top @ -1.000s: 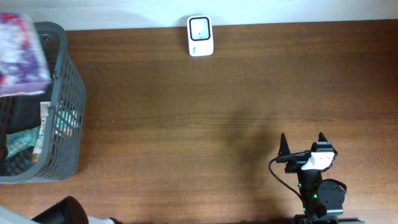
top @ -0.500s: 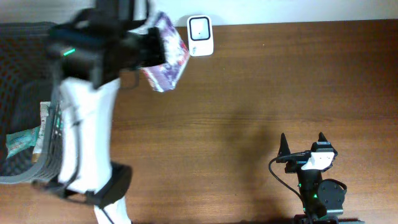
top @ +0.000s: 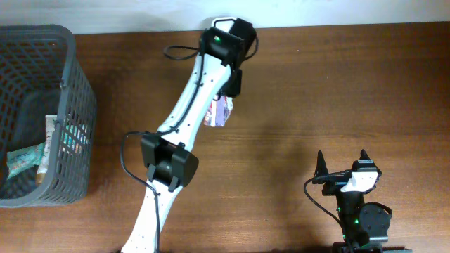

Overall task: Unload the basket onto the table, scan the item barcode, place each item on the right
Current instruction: 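Carry the tissue pack with the left gripper and place it mid-table, then return the left gripper to the basket and grasp the small green box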

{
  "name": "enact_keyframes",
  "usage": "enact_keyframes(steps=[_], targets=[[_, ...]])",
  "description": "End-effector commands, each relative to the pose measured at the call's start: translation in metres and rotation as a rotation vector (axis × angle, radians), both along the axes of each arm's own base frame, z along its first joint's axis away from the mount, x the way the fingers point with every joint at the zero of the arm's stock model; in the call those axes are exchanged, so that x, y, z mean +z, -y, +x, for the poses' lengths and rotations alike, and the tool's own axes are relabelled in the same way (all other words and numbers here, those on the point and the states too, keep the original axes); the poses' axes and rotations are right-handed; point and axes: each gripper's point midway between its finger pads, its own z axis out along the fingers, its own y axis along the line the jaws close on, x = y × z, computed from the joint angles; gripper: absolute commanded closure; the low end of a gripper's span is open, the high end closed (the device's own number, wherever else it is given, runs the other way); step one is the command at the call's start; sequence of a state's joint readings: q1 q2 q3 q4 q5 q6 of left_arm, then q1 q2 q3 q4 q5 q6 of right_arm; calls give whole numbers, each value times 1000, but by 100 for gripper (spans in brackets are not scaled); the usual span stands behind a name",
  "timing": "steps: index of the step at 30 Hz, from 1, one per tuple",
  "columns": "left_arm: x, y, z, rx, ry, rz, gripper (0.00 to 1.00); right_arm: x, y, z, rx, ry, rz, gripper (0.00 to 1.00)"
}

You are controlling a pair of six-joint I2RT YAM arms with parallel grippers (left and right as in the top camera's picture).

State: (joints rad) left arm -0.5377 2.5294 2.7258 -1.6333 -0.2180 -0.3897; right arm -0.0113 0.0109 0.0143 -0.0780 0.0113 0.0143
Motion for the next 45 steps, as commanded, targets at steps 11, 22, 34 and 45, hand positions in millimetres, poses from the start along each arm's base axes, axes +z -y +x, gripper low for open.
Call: enact_keyframes(steps=[11,22,34,45], targets=[[-8,94,-48,-149,-150,-285,36,-3,0,0,-3,-5,-7,1],[123,62,-35,-127,82,-494,4,-3,0,0,-4,-5,-7,1],[266,-213,-37,340,533,-327,1,-3,0,0,-3,-5,-7,1],[177,-476,-112,1038,353,-168,11,-3,0,0,-4,-5,-7,1]])
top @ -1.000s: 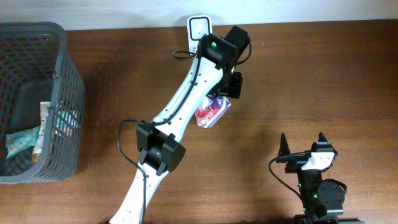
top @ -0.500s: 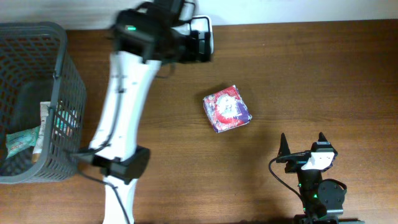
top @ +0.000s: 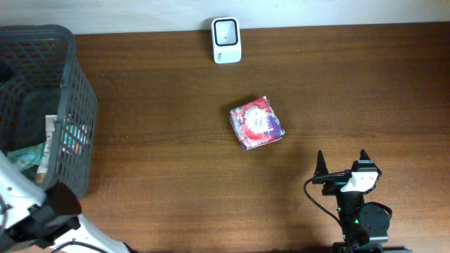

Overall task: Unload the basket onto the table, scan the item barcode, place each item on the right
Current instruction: 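Return the left gripper to the basket and grasp the small green box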

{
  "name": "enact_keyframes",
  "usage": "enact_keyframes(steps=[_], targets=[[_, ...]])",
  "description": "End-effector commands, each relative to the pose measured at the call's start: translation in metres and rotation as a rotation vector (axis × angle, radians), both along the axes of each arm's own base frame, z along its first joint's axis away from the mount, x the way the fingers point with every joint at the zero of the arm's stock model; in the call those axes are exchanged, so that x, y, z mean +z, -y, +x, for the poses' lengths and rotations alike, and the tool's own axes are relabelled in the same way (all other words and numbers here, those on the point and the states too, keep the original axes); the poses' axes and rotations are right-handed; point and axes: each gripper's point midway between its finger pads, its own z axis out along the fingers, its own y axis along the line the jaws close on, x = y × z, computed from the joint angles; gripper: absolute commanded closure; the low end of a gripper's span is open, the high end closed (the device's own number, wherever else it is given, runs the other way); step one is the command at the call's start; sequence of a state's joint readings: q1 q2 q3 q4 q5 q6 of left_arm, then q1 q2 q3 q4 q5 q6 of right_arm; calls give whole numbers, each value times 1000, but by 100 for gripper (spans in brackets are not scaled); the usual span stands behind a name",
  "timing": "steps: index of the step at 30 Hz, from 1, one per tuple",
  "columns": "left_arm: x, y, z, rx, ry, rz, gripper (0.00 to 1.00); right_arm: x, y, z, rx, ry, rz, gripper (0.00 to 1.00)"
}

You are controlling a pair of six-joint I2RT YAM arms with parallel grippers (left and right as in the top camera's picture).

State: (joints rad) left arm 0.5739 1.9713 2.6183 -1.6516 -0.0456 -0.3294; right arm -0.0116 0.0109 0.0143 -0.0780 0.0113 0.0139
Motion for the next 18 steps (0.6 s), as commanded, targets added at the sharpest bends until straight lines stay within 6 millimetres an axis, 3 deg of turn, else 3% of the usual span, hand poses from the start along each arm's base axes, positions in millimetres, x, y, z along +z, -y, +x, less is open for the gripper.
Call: enact_keyframes(steps=[1,3,6,8,18], targets=[[-50,-23,-9,43,-78,-116,11,-3,0,0,-3,-5,-7,1],[-78,-23,-9,45,-128,-170,10,-3,0,0,-3,-5,-7,1],[-128,-13,-3,23,-194,-252,1,-3,0,0,-3,-5,-7,1],[-153,-6,4,1,-220,-265,1,-3,0,0,-3,-5,-7,1],[-211,20,32,93,-195,-325,7,-3,0,0,-3,-5,-7,1]])
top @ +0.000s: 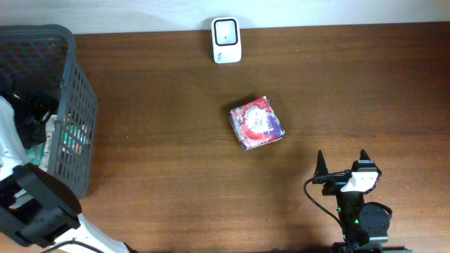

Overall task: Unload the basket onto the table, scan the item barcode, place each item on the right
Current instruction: 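Return the left gripper to the basket and grasp the small green box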

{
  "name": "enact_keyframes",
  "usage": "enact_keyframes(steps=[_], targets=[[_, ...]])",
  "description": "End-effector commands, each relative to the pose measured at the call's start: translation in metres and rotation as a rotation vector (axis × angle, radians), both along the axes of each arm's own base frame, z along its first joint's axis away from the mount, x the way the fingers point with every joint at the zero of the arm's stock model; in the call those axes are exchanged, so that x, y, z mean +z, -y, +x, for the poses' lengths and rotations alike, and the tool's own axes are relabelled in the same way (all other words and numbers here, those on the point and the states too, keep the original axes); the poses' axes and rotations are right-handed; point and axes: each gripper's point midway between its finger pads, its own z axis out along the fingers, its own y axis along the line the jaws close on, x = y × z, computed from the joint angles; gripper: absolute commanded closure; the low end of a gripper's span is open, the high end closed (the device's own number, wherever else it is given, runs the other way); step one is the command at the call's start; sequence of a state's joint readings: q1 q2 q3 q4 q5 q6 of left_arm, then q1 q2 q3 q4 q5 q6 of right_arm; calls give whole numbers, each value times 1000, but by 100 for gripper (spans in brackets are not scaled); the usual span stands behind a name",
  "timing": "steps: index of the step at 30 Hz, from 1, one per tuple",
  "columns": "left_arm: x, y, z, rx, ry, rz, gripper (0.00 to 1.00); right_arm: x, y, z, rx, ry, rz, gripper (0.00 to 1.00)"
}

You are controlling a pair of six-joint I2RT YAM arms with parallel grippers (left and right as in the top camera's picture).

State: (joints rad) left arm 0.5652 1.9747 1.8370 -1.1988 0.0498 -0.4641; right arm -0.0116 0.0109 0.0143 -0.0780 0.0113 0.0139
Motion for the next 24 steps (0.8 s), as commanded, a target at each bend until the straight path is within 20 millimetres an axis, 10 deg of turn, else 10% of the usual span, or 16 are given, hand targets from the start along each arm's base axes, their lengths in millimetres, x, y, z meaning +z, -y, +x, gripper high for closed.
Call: enact_keyframes(steps=[1,13,18,24], targets=[[-16,17,11,2,12,-22,7,-3,0,0,-3,-5,-7,1],[-75,16,-10,118,-70,7,7,-3,0,0,-3,-5,-7,1],[-77,16,-9,118,-65,9,46,-3,0,0,-3,-5,-7,1],[-77,15,-8,118,-58,13,22,-3,0,0,-3,-5,-7,1]])
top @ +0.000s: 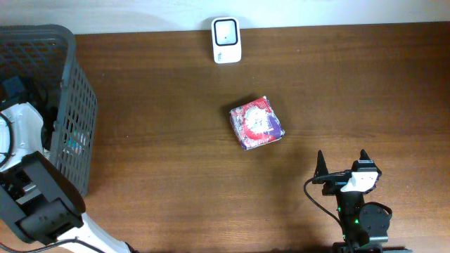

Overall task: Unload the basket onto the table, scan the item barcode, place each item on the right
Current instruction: 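Return the left gripper to the basket and grasp the small green box, then place the green box left of the tissue pack with the left gripper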

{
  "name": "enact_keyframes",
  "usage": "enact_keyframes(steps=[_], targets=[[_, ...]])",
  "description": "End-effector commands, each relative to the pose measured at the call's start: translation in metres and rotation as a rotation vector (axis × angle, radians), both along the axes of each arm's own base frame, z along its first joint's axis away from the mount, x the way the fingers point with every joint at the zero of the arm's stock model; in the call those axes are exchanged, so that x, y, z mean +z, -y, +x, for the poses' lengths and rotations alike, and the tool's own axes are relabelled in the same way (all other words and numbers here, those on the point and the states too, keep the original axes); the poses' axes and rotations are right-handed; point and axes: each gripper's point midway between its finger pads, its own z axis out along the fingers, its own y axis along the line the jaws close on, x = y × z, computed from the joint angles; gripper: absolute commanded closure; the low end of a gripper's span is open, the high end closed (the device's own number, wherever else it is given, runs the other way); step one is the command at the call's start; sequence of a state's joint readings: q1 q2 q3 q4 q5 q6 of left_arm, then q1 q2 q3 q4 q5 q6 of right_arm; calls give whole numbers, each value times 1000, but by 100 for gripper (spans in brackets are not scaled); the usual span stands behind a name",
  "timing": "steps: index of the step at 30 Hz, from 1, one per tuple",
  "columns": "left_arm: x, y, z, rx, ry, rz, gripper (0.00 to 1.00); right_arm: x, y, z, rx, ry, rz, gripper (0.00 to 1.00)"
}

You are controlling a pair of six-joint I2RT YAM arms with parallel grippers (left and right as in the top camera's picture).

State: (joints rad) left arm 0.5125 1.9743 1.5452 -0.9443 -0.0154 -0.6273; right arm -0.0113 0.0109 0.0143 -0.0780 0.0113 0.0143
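The white barcode scanner (226, 30) stands at the table's far edge. A red and purple package (256, 124) lies alone mid-table, with no gripper touching it. My left arm (24, 130) reaches down into the dark mesh basket (79, 98) at the left. Its gripper end (14, 88) is a dark shape inside the basket, and the fingers do not show. My right gripper (342, 161) rests open near the front right, with nothing between its fingers.
Inside the basket, a few items show through the mesh (70, 140) beside the left arm. The basket's tall walls surround the arm's end. The right arm's base (362, 221) sits at the table's front edge.
My left arm has shifted further into the basket and now covers the items that showed there. The package, the scanner and the right gripper have not moved.
First my left arm stretched across to the scanner with the package at its gripper. Then the package lay free mid-table and the arm was back by the basket. After that the arm's end was inside the basket, and now it sits deeper.
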Motion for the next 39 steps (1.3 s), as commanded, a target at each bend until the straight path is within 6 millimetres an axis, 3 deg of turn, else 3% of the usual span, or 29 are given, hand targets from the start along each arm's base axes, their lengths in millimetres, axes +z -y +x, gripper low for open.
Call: enact_keyframes(steps=[1,4,8,10,14,17,20,23,27,30,32,33,35,39], targets=[[-1,-1,-3,-4,-10,8,22,-3,0,0,-4,-5,-7,1],[-2,0,-3,-4,-12,7,24,-3,0,0,-3,-5,-7,1],[-19,4,-12,-4,-31,-4,26,-3,0,0,-4,-5,-7,1],[-25,6,-16,-3,-44,-11,33,-3,0,0,-3,-5,-7,1],[-22,6,-14,-3,-35,-16,73,-3,0,0,-4,-5,-7,1],[15,-6,-6,14,11,2,76,-3,0,0,-4,-5,-7,1],[89,-21,0,37,115,66,75,-3,0,0,-4,-5,-7,1],[150,-28,-3,42,223,137,75,-3,0,0,-4,-5,-7,1],[237,-22,-13,42,421,246,73,-3,0,0,-4,-5,-7,1],[314,9,-27,-15,641,275,73,-3,0,0,-4,-5,-7,1],[360,51,-35,-124,821,220,67,-3,0,0,-3,-5,-7,1],[384,87,-34,-238,927,163,66,-3,0,0,-4,-5,-7,1],[393,130,-29,-364,978,93,64,-3,0,0,-3,-5,-7,1],[375,237,-5,-724,941,-18,64,-3,0,0,-4,-5,-7,1]])
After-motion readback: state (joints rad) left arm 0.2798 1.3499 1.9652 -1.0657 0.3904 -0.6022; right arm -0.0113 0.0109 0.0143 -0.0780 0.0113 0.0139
